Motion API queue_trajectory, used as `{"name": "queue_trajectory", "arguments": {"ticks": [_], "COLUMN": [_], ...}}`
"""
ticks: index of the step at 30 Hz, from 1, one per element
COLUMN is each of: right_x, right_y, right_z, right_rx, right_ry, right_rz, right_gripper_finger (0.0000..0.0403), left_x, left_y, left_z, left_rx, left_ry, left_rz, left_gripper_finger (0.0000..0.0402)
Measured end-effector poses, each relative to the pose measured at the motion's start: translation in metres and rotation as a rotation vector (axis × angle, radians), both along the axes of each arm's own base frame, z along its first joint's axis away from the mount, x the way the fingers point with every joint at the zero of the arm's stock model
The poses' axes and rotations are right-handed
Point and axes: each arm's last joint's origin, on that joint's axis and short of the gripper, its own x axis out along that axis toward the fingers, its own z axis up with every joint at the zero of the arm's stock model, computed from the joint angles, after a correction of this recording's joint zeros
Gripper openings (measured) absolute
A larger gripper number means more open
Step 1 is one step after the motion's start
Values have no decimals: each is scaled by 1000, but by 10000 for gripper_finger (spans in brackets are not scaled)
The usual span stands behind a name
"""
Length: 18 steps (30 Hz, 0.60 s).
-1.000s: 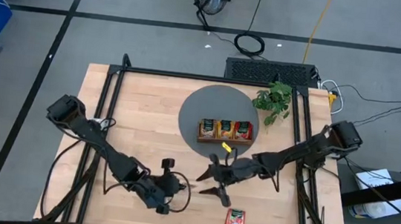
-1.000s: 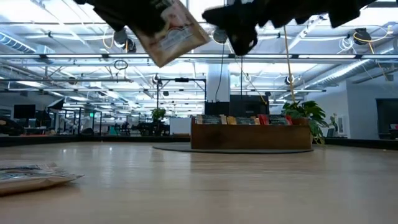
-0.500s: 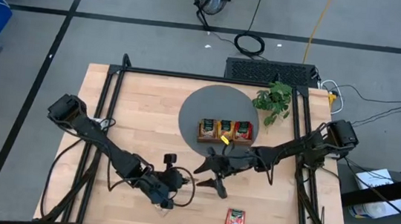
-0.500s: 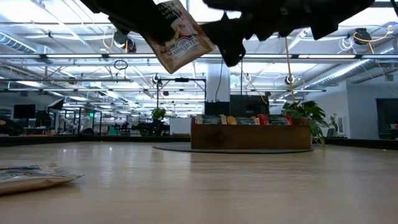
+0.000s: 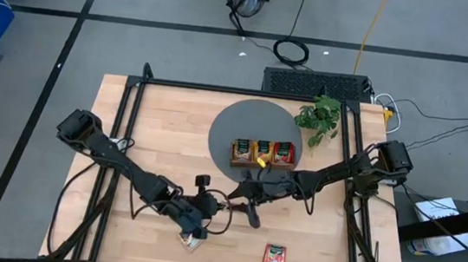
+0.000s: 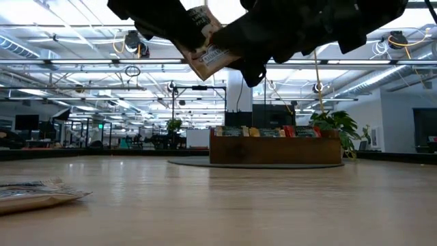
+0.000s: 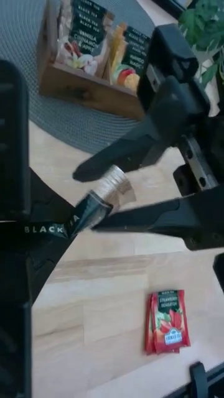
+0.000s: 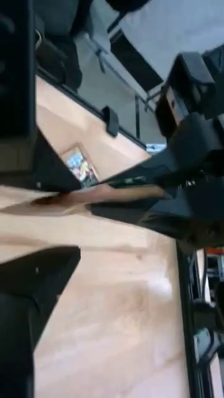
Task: Pick & Place Tea
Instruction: Put the top brown tea packet into the left section of the wooden organizer
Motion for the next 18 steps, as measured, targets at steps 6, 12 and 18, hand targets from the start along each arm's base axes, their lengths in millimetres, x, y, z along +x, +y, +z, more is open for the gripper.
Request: {"name": "queue_trajectory", "arguments": {"ticks": [6,12,18], "right_x": [0,-3,-16], "right_y": [1,1,-2], "right_z": [1,-5,-22], "right_rx": [-83,-166,-238], "right_ry": [-32,18,-3], "right_rz": [1,17,42], "right_gripper_finger": [11,6,5], "left_x": [0,-6,-18], "left_y": [1,-1,-2], "left_z": [-1,2,16], "left_rx": [3,0,-31], "left_ry": [5,25,20], "left_rz": [7,7,7], "left_gripper_finger": [5,66,159]}}
